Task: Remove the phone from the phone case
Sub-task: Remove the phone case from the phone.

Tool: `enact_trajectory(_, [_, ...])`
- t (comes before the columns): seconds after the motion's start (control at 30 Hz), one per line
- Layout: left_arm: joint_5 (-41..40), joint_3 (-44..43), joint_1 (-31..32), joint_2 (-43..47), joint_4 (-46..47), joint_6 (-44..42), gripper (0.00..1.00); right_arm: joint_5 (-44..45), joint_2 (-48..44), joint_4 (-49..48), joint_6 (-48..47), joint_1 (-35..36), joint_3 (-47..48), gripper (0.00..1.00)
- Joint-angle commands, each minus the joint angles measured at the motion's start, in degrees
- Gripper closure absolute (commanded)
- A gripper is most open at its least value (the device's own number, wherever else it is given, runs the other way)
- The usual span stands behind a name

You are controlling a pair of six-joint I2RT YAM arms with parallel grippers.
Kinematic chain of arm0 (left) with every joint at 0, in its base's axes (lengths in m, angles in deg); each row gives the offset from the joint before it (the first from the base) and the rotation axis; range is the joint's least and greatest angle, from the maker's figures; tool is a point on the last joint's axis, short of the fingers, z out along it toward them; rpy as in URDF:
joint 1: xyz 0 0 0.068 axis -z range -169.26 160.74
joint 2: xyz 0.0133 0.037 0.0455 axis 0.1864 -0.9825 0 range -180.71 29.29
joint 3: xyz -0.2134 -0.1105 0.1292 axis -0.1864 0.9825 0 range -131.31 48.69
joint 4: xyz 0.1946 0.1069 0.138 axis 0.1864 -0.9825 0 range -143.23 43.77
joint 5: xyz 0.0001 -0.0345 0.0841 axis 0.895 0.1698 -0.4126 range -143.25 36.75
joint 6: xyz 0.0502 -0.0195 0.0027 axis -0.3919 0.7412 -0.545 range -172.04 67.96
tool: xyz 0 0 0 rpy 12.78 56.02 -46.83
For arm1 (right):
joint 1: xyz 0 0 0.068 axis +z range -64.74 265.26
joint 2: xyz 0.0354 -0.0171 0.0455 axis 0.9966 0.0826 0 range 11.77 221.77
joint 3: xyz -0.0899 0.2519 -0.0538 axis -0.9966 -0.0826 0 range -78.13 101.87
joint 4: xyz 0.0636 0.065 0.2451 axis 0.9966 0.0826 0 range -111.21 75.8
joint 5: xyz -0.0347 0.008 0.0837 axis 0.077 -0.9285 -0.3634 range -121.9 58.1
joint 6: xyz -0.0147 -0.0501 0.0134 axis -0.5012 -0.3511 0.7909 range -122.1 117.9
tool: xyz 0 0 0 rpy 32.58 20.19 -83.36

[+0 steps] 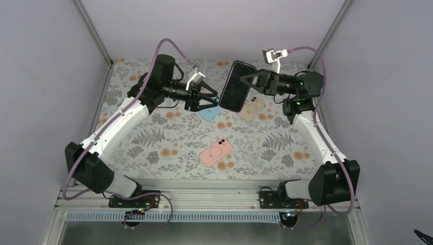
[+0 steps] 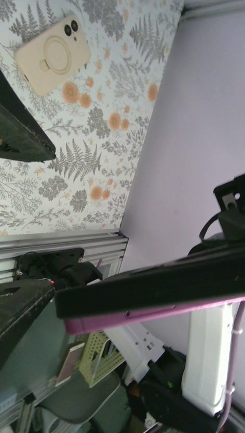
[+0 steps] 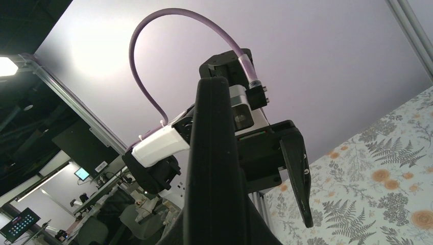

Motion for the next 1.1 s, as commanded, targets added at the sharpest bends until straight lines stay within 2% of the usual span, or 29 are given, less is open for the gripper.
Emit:
enact_trajectory(0.0, [5.9,1.4,0.0,0.8,1.3,-0.9,0.40,1.2,-0.7,-2.4,0.3,0.0,-0.1,0.96])
enact_trajectory(0.17, [9.8,3.0,0.0,1.1,2.4,-0.7,0.34,1.4,-0.2,-3.1,1.2,0.0,0.6,0.96])
enact_trajectory(0.3, [9.8,2.8,0.2,1.1,4.0,1.1,0.31,1.4,-0.5,-2.9,0.9,-0.1,0.6,0.96])
enact_trajectory(0.67, [5.5,0.4,1.1,-0.5,4.7,3.1,0.32,1.5,-0.8,-2.3,0.3,-0.1,0.0,0.96])
enact_trajectory(1.07, [5.9,0.8,1.1,-1.2,7.6,6.5,0.32,1.4,-1.2,-2.7,0.5,0.0,-1.2,0.96])
